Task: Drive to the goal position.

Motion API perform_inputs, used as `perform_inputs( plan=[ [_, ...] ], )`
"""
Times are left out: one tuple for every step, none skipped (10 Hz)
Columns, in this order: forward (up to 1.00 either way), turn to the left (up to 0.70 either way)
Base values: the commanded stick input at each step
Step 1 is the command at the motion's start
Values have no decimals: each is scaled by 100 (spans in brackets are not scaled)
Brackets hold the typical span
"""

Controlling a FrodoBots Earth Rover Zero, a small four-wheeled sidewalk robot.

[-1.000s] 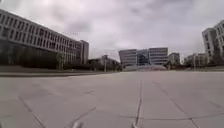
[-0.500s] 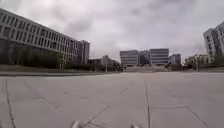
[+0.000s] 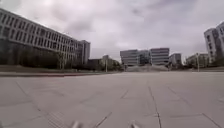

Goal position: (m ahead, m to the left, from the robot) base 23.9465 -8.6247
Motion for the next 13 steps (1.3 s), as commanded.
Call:
perform_inputs(
  plan=[
    [70, -1],
    [70, -4],
    [70, -26],
    [70, -32],
    [70, -34],
    [70, -34],
    [70, -34],
    [70, -34],
    [70, -34],
    [70, -23],
    [70, -1],
    [70, 0],
    [70, 0]
  ],
)
